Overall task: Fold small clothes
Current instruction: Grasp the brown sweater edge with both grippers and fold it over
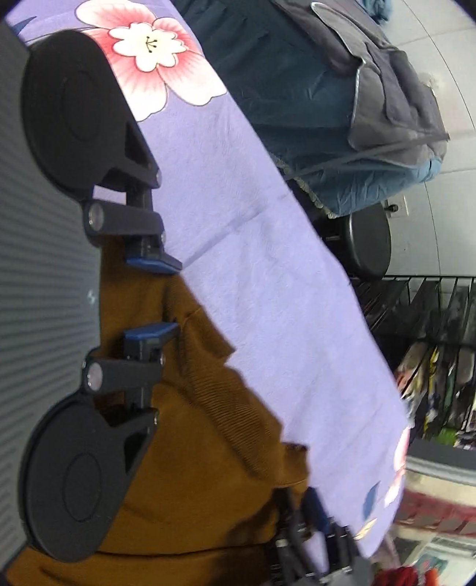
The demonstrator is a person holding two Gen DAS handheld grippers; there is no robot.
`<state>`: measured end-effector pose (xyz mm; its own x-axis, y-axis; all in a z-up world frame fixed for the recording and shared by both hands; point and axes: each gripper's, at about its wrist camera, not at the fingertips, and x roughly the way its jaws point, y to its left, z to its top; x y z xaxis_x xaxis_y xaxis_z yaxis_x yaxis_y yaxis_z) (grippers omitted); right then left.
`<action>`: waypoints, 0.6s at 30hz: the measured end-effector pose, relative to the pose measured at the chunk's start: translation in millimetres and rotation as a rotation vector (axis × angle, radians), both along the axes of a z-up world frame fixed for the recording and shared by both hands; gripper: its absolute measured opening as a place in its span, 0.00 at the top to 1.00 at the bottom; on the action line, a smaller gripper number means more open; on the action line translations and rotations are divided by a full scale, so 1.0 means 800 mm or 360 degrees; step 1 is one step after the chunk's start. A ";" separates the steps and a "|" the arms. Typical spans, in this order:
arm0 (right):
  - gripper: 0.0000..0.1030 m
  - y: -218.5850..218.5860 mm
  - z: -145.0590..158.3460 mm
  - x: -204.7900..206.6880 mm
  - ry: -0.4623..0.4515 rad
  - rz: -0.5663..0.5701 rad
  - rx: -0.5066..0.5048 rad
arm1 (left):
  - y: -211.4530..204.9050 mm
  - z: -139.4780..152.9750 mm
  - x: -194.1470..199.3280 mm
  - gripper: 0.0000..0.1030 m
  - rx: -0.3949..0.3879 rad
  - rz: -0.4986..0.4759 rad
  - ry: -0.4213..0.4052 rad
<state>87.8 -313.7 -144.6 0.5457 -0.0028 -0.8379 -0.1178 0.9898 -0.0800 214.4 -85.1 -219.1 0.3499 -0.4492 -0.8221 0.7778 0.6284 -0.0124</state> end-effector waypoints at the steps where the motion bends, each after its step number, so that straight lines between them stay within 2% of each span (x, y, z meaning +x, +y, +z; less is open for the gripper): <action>1: 0.31 -0.001 0.001 0.000 0.0003 0.0002 0.0008 | -0.002 0.001 0.003 0.72 -0.0006 -0.0008 -0.0011; 3: 0.35 -0.004 0.001 -0.002 0.0010 0.0003 0.0037 | -0.008 0.000 0.007 0.71 0.0035 -0.0063 -0.0001; 5: 0.52 -0.005 0.002 -0.004 0.0025 0.0023 0.0040 | -0.014 -0.004 0.006 0.69 0.0074 -0.0088 -0.0016; 7: 0.81 -0.002 0.002 -0.004 0.0044 0.0047 0.0044 | -0.013 -0.007 0.008 0.68 0.0051 -0.0042 0.0001; 8: 0.92 0.000 0.004 -0.006 0.0037 0.0049 0.0023 | -0.011 -0.007 0.009 0.69 0.0028 -0.0012 0.0026; 12: 0.95 0.000 0.014 -0.018 -0.0032 -0.0016 0.0052 | -0.009 -0.002 -0.007 0.94 0.0035 -0.0080 -0.0028; 15: 0.95 0.008 0.030 -0.031 -0.0109 0.0005 0.0033 | -0.005 0.007 -0.022 0.95 0.0018 -0.0057 -0.0070; 18: 0.96 0.020 0.052 -0.056 -0.0171 0.0074 0.0039 | 0.017 0.027 -0.047 0.95 -0.0072 -0.0023 -0.0121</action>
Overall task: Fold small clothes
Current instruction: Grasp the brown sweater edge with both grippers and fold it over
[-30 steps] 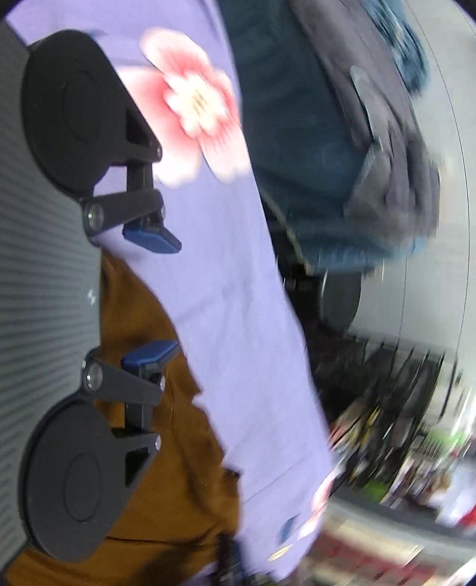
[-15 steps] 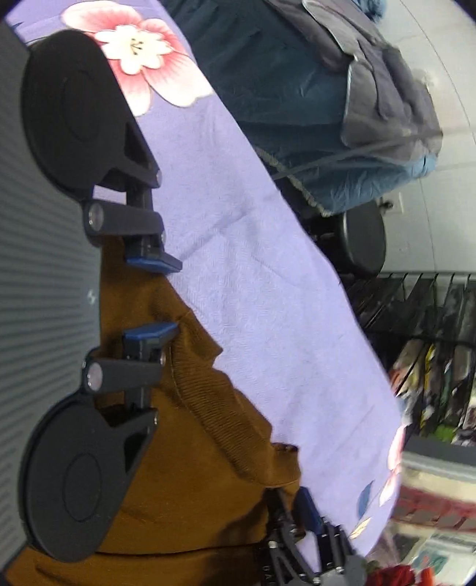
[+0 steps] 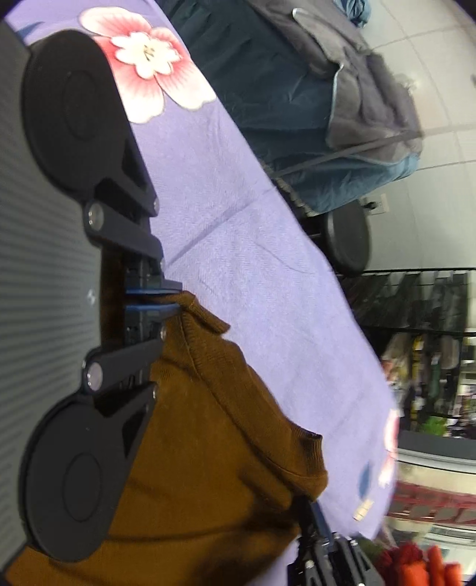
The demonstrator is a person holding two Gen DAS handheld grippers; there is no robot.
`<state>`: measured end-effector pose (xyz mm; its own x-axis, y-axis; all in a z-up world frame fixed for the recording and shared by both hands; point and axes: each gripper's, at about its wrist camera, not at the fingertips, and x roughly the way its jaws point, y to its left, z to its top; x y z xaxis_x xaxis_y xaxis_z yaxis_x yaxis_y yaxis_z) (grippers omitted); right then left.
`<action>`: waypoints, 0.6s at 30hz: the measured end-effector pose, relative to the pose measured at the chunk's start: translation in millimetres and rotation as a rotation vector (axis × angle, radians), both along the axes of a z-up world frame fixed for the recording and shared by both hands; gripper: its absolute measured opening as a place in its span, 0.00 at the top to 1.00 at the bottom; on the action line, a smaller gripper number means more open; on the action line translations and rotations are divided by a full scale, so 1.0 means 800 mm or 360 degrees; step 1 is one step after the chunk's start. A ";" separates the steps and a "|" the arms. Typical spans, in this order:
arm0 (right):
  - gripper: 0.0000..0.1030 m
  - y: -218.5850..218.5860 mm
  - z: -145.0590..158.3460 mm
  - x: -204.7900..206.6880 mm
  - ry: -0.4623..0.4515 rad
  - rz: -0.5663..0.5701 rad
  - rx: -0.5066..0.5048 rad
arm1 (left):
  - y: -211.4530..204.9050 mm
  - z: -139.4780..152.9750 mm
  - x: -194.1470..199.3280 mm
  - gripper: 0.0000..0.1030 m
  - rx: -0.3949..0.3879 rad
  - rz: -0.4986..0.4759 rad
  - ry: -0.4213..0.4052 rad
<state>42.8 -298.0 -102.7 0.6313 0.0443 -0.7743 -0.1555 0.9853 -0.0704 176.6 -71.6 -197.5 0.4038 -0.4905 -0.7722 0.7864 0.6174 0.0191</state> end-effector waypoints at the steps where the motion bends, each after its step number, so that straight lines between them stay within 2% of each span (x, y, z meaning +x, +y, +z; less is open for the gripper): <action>1: 0.96 0.004 0.009 -0.011 -0.0012 0.0028 0.0017 | 0.011 0.010 -0.011 0.96 -0.0030 0.0016 -0.0015; 6: 0.96 0.031 0.062 -0.090 0.0014 0.0223 0.0210 | 0.081 0.072 -0.107 0.96 -0.0176 0.0011 -0.0045; 8: 0.96 0.048 0.081 -0.136 0.0063 0.0355 0.0284 | 0.111 0.090 -0.157 0.96 -0.0188 0.0021 0.0022; 13: 0.96 0.092 0.101 -0.248 0.0285 0.0572 0.0429 | 0.187 0.111 -0.298 0.96 -0.0080 0.0028 0.0182; 15: 0.96 0.109 0.097 -0.285 0.0401 0.0623 0.0471 | 0.217 0.110 -0.346 0.96 -0.0076 0.0092 0.0301; 18: 0.96 0.134 0.084 -0.325 0.0545 0.0692 0.0501 | 0.244 0.100 -0.404 0.96 -0.0028 0.0161 0.0410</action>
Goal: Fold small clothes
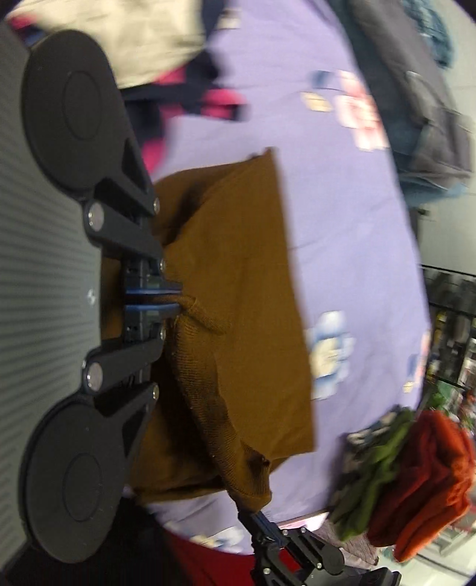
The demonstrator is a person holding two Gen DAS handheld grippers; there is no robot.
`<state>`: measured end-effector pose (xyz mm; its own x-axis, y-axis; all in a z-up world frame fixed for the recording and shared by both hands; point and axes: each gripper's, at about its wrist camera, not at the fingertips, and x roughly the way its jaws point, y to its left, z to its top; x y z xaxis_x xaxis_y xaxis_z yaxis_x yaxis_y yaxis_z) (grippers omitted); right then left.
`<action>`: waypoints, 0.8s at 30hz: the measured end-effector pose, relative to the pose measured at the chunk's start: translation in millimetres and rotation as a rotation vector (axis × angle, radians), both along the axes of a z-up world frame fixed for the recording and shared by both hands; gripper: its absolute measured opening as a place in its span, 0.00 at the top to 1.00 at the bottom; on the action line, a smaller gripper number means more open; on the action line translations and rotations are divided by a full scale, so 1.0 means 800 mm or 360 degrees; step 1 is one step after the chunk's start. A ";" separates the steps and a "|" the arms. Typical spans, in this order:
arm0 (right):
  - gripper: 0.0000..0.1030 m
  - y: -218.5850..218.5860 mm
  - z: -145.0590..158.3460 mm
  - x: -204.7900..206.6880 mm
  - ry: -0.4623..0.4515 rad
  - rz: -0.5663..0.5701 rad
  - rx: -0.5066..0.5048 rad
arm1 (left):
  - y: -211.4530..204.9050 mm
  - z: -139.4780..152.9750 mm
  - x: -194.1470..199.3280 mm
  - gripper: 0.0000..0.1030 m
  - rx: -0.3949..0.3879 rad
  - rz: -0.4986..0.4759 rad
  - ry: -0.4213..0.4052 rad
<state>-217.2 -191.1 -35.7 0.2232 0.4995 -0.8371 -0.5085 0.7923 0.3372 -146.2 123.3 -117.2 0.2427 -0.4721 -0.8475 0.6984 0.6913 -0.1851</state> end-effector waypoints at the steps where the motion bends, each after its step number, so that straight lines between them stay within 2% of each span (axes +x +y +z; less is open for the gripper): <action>1: 0.96 0.007 -0.005 -0.010 0.0023 0.0033 -0.0015 | 0.007 -0.004 -0.011 0.96 0.0004 0.0023 0.0024; 5: 0.96 0.021 -0.024 -0.034 0.0129 0.0056 0.0014 | 0.024 -0.019 -0.048 0.96 0.0036 0.0080 0.0050; 8: 0.94 0.037 -0.040 -0.039 0.0139 0.0156 -0.0054 | 0.029 -0.037 -0.061 0.95 0.0106 0.0083 0.0068; 9: 0.93 0.040 -0.050 -0.042 0.0189 0.0160 -0.0062 | 0.031 -0.044 -0.062 0.95 0.0135 0.0072 0.0100; 10: 0.86 0.041 -0.059 -0.041 0.0267 0.0166 -0.0050 | 0.031 -0.048 -0.063 0.92 0.0165 0.0053 0.0118; 11: 0.86 0.043 -0.067 -0.040 0.0369 0.0178 -0.0025 | 0.032 -0.049 -0.066 0.91 0.0198 0.0033 0.0120; 13: 0.86 0.040 -0.068 -0.049 0.0417 0.0186 -0.0025 | 0.038 -0.040 -0.072 0.89 0.0226 -0.0015 0.0106; 15: 0.86 0.035 -0.055 -0.052 0.0367 0.0162 -0.0046 | 0.045 -0.018 -0.075 0.89 0.0145 0.0016 0.0067; 17: 0.86 0.020 -0.042 -0.048 0.0280 0.0015 -0.0084 | 0.045 0.006 -0.072 0.86 0.0006 0.0074 0.0017; 19: 0.86 0.002 -0.038 -0.041 0.0220 -0.0213 -0.0135 | 0.029 0.013 -0.063 0.85 -0.0044 0.0105 -0.0031; 22: 0.85 -0.032 -0.050 -0.020 0.0205 -0.0555 -0.0200 | -0.008 -0.001 -0.054 0.86 -0.0066 0.0091 -0.0056; 24: 0.85 -0.045 -0.058 -0.010 0.0239 -0.0730 -0.0177 | -0.034 -0.019 -0.053 0.86 0.0004 0.0055 -0.0047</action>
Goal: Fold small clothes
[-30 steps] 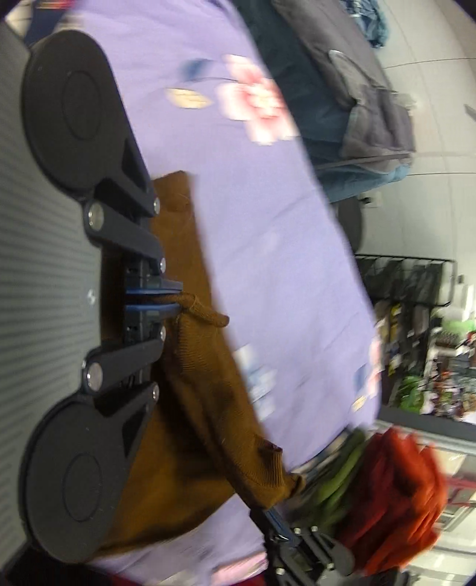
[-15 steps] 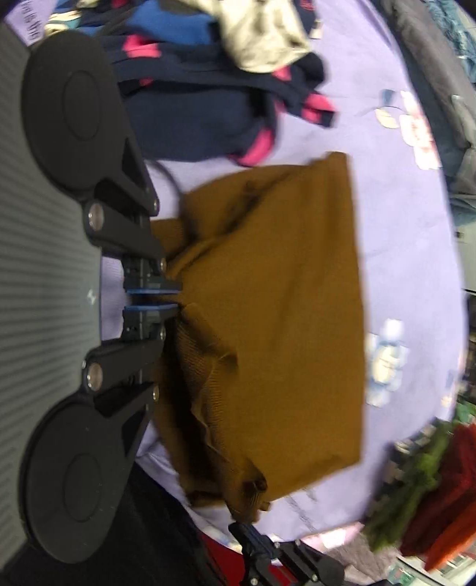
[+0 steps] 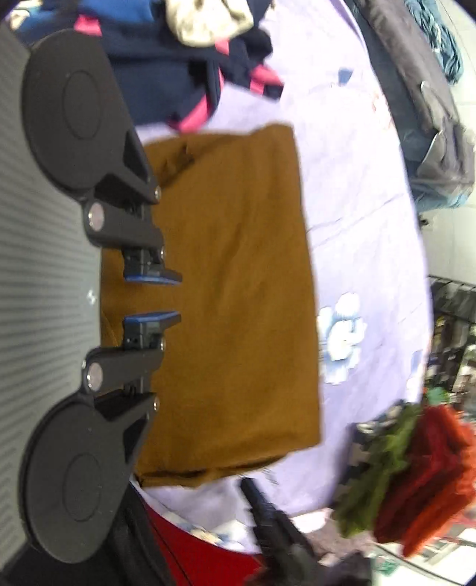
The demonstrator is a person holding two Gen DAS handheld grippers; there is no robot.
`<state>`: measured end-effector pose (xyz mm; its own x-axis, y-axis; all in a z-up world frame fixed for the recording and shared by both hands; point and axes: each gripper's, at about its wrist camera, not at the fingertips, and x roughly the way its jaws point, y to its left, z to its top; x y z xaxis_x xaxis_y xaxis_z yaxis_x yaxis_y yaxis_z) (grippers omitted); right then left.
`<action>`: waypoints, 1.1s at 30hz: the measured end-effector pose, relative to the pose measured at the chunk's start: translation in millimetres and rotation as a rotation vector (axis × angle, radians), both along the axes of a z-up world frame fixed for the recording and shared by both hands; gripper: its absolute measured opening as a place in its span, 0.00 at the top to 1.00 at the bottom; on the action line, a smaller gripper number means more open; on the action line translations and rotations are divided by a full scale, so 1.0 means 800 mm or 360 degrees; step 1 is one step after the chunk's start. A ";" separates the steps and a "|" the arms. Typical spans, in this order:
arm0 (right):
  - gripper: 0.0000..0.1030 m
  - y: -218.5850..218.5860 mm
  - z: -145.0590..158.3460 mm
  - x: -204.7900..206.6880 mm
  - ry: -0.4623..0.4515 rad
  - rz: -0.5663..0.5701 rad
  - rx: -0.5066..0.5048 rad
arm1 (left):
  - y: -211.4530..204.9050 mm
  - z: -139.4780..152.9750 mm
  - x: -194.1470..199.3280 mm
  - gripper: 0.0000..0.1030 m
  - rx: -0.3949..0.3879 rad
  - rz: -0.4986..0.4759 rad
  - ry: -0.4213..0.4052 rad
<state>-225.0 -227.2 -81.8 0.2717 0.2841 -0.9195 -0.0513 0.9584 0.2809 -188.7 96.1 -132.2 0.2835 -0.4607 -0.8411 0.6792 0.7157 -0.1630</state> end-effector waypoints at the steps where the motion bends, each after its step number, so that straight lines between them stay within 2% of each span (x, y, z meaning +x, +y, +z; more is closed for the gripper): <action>1: 0.85 -0.003 -0.001 0.003 -0.0002 -0.0054 0.0030 | -0.012 -0.008 -0.002 0.86 0.0051 -0.0018 -0.0008; 3: 0.85 0.003 -0.001 0.005 -0.0037 -0.0062 0.0054 | -0.026 -0.015 -0.007 0.85 0.0087 -0.0055 -0.0025; 5: 0.83 0.020 -0.003 0.007 -0.0047 0.0036 0.0067 | -0.032 -0.023 -0.010 0.81 0.0079 -0.0031 0.0001; 6: 0.84 0.028 -0.009 0.009 -0.0004 0.0076 0.0064 | -0.035 -0.027 -0.012 0.80 0.0098 -0.0017 0.0011; 7: 0.78 0.034 -0.016 0.011 0.0067 0.0081 0.0013 | -0.038 -0.030 -0.014 0.80 0.0130 -0.0008 0.0005; 9: 0.69 0.038 -0.025 0.009 0.0175 0.0013 -0.0035 | -0.038 -0.032 -0.018 0.80 0.0175 -0.0024 -0.0027; 11: 0.66 0.034 -0.025 0.001 0.0199 -0.0079 0.0060 | -0.037 -0.030 -0.023 0.73 0.0233 -0.0049 -0.0095; 13: 0.56 0.027 -0.029 -0.005 0.0245 -0.0187 0.0110 | -0.037 -0.030 -0.027 0.66 0.0311 -0.0073 -0.0178; 16: 0.54 0.019 -0.044 -0.003 0.0300 -0.0354 0.0225 | -0.038 -0.039 -0.022 0.59 0.0382 -0.0093 -0.0168; 17: 0.54 0.016 -0.047 -0.001 0.0321 -0.0394 0.0260 | -0.036 -0.041 -0.019 0.59 0.0389 -0.0090 -0.0150; 18: 0.63 0.014 -0.048 0.000 0.0341 -0.0425 0.0280 | -0.036 -0.043 -0.017 0.59 0.0388 -0.0086 -0.0134; 19: 0.92 0.008 -0.045 -0.001 0.0348 -0.0440 0.0281 | -0.034 -0.045 -0.015 0.59 0.0384 -0.0080 -0.0113; 26: 0.93 -0.012 -0.016 -0.039 0.0386 -0.0471 0.0108 | -0.029 -0.053 -0.003 0.59 0.0368 -0.0045 -0.0041; 29: 0.93 -0.026 -0.023 -0.050 0.0384 -0.0495 0.0131 | -0.027 -0.059 0.000 0.57 0.0350 -0.0045 -0.0041; 32: 0.92 -0.021 -0.028 -0.044 0.0407 -0.0462 0.0067 | -0.027 -0.060 -0.001 0.55 0.0358 -0.0066 -0.0051; 33: 0.86 -0.011 -0.026 -0.041 0.0399 -0.0429 0.0026 | -0.027 -0.060 0.000 0.55 0.0360 -0.0062 -0.0050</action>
